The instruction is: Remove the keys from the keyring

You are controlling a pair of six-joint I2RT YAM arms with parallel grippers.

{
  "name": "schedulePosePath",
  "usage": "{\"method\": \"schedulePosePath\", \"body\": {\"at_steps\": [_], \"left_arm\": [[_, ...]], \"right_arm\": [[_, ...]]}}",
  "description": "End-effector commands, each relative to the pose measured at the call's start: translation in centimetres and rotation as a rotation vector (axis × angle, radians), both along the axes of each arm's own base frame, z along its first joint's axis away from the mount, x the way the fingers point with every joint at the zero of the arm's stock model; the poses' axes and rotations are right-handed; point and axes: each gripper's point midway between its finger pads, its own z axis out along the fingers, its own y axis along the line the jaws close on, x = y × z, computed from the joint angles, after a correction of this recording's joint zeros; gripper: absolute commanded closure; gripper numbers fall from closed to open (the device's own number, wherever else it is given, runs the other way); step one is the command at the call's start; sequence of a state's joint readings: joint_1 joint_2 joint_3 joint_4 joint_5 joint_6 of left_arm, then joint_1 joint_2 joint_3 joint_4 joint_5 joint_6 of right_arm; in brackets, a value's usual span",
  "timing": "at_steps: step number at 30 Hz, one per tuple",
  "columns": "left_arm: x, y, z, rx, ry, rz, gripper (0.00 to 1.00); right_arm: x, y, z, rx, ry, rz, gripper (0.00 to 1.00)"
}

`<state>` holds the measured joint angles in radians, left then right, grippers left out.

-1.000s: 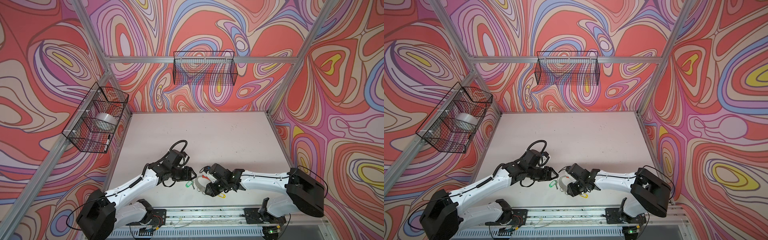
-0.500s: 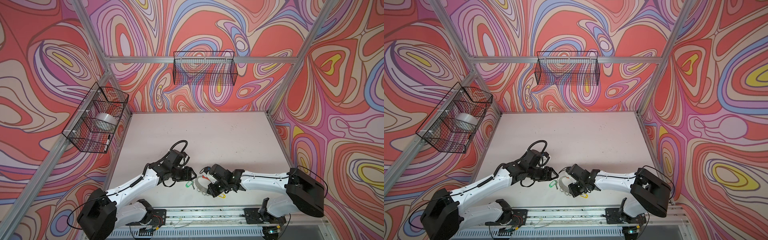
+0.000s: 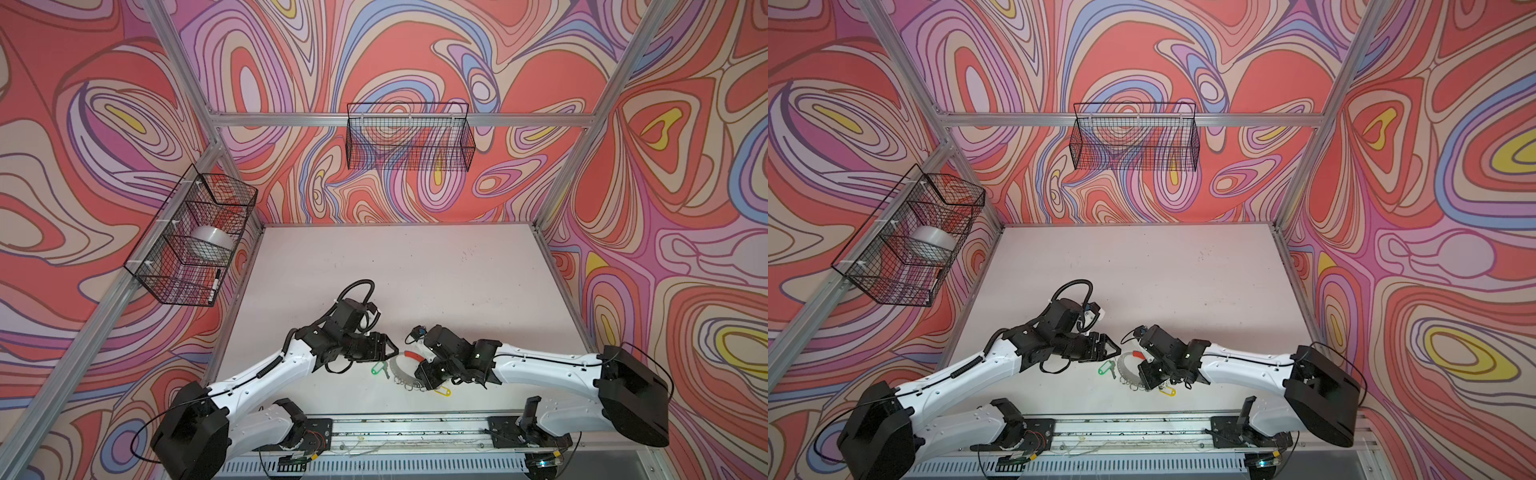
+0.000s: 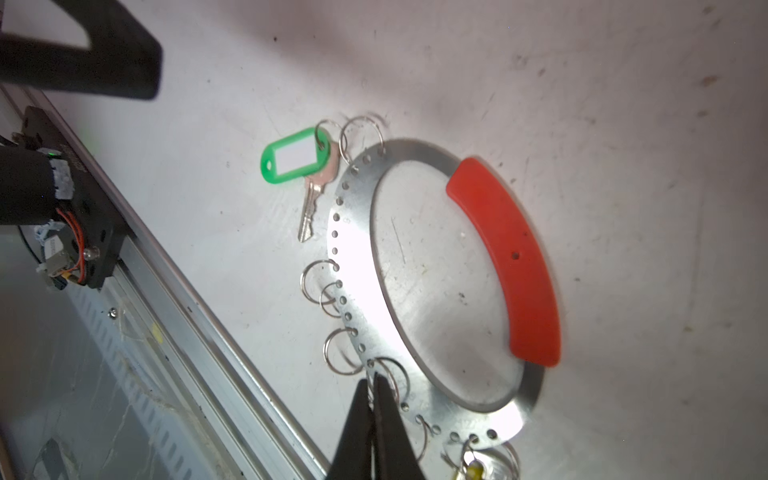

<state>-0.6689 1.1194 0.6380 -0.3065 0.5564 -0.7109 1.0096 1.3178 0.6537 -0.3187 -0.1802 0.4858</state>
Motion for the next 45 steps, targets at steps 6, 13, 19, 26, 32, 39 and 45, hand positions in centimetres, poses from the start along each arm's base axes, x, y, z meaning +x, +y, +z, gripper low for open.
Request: {"method": "schedulePosePath", "body": {"at_steps": [6, 13, 19, 26, 32, 39, 45], "left_arm": [[0.0, -0.7, 3.8, -0.115, -0.112, -0.012, 0.33], [-0.3, 0.4, 2.0, -0.042, -0.066, 0.016, 0.33], [-0.4, 0.4, 1.4, -0.039, -0.059, 0.017, 0.34], [-0.4, 0.3, 1.4, -0.041, -0.061, 0.008, 0.35], [-0.4, 0.2, 1.1, -0.04, -0.055, 0.001, 0.35], [-0.5, 0.3, 1.0, -0.036, -0.053, 0.001, 0.35], [-0.5, 0.3, 0.9, -0.036, -0.052, 0.001, 0.35]], "right_arm": [[1.5, 1.1, 3.3, 0.046, -0.063, 0.014, 1.0], [-2.5, 0.6, -0.8, -0.009, 0.212, 0.04, 0.68], [-2.7, -0.4, -1.7, -0.094, 0.217, 0.054, 0.62], [-2.9, -1.4, -3.2, -0.189, 0.239, 0.066, 0.61], [-3.2, -0.3, -4.1, -0.159, 0.273, 0.087, 0.62], [-3.5, 0.4, -3.8, -0.138, 0.296, 0.122, 0.7], [-3.2, 0.6, -3.9, -0.132, 0.288, 0.111, 0.79]]}}
